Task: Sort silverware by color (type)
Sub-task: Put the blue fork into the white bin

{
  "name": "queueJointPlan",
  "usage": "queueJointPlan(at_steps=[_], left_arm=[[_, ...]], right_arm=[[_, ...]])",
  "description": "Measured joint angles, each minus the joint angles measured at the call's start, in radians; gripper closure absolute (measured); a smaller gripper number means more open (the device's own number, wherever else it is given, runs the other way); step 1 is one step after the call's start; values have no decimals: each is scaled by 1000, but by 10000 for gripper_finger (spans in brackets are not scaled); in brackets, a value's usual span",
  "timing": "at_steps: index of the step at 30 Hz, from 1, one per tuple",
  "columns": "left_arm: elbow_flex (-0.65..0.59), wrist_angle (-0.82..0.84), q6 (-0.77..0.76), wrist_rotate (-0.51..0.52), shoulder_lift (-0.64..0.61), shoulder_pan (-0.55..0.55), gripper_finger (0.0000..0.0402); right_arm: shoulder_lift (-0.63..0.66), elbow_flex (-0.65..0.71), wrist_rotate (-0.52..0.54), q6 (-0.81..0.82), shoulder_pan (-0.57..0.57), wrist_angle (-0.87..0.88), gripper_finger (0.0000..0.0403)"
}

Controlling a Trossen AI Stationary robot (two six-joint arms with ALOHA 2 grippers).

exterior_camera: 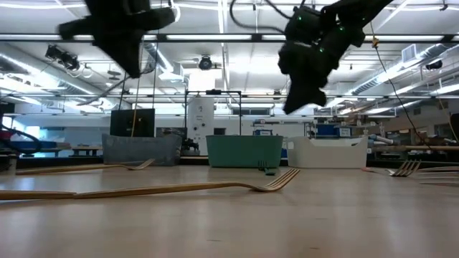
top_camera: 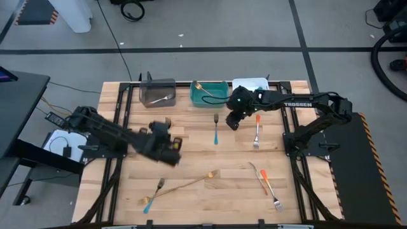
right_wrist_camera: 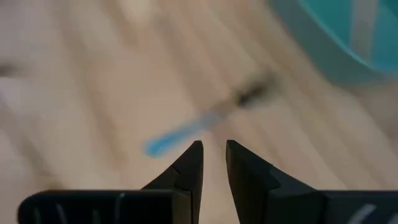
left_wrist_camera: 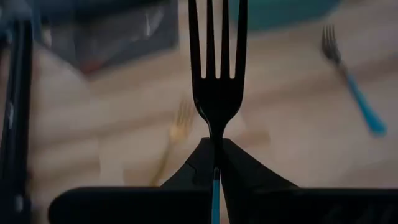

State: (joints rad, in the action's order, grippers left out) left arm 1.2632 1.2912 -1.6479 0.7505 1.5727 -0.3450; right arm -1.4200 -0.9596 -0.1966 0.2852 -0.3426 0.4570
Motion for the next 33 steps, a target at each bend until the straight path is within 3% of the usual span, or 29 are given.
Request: queueJointPlan(at_steps=[3,8,15,18,21,25,33], left_arm=[[25,-61,143,41,-24,103,382],[63,-225,453,56,-49,276,382],[100,-660,888,-7,-50,477,382],[100,-854,1022,-49,-50,540,381],[100,-978,1099,-71,-49,582,381],[100,-1077,1157,-87,-49,612,381],[100,-1244,1207,-174,-48,628,381]], right_arm=[[0,0,-65,-28,18,-130,325],[0,0,-65,-73,30,-336,325],[0,0,-81,-326,33,-558,325],[0,0,-30,-461,30,-611,325],[0,0,60,-523,21,-666,325],[0,0,171,-492,-8,-760,325],[0,0,197,-338,-59,-857,311]])
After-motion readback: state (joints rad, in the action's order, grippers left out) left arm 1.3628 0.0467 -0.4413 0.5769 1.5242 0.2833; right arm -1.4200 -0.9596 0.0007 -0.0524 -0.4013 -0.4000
